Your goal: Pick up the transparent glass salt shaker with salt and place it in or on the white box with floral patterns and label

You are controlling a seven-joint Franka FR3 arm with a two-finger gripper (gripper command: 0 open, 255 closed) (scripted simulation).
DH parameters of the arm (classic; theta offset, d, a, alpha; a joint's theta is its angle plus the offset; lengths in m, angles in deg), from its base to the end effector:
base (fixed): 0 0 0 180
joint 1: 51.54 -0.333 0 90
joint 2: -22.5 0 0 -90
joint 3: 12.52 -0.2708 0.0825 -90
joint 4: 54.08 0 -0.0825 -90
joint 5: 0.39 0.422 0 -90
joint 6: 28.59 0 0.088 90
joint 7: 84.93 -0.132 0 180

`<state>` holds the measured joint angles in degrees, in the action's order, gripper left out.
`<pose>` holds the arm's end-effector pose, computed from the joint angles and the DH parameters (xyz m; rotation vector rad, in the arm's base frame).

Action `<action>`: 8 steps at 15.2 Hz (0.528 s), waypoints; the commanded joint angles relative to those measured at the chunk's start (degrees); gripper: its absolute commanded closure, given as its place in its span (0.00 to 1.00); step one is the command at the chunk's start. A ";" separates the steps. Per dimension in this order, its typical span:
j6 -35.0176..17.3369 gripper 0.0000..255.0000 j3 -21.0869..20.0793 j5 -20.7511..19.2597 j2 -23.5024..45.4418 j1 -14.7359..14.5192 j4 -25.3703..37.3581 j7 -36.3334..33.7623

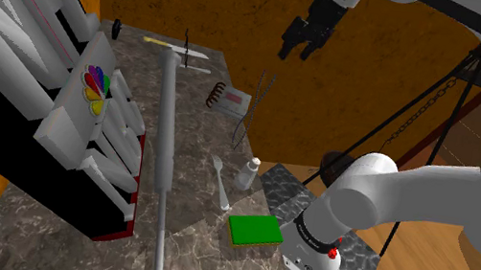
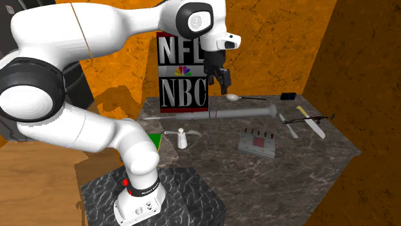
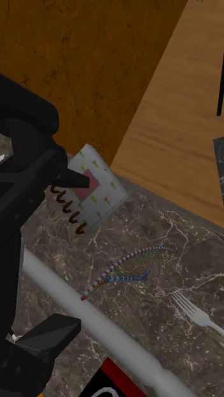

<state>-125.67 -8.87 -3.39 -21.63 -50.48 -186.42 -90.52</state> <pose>0.3955 -0.0420 0.5629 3.1164 -0.2542 0.2410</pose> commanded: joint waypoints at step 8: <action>-3.99 0.00 -4.40 2.32 -6.30 -1.77 -13.42 -4.24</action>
<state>-129.18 -12.66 -1.45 -27.06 -51.96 -198.05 -94.19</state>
